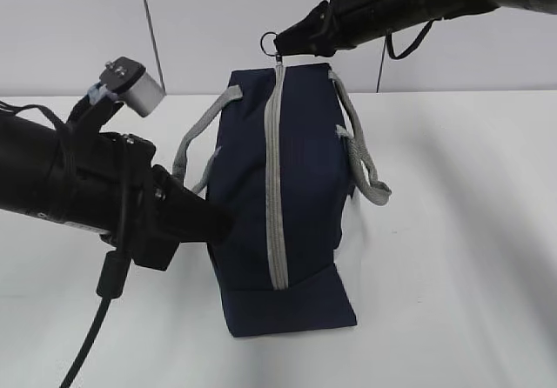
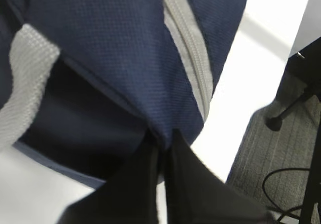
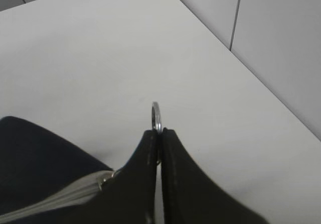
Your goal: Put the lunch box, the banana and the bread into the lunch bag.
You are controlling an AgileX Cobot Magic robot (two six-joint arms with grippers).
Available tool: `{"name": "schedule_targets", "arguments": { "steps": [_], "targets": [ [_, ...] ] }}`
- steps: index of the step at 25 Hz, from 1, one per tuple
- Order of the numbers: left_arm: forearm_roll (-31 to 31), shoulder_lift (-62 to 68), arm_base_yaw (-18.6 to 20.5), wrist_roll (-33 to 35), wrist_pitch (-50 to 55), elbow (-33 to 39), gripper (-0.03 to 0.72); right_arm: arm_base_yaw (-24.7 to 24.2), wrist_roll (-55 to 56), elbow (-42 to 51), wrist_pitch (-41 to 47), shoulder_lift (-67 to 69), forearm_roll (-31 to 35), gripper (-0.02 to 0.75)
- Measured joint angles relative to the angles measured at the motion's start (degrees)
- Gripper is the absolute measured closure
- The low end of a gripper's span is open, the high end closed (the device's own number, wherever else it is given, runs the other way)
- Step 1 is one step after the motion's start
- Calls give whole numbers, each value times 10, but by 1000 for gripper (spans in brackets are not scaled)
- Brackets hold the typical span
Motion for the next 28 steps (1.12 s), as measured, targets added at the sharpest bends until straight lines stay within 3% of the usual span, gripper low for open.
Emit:
{"name": "schedule_targets", "arguments": {
  "steps": [7,18,28],
  "targets": [
    [5,0,1,-1,12,0,685,-15,2,-49,5,57,-3,738],
    [16,0,3,-20,33,0,685,-33,3,-52,41,58,19,738],
    [42,0,5,-59,47,-2,685,-33,26,-52,15,59,6,738]
  ]
}}
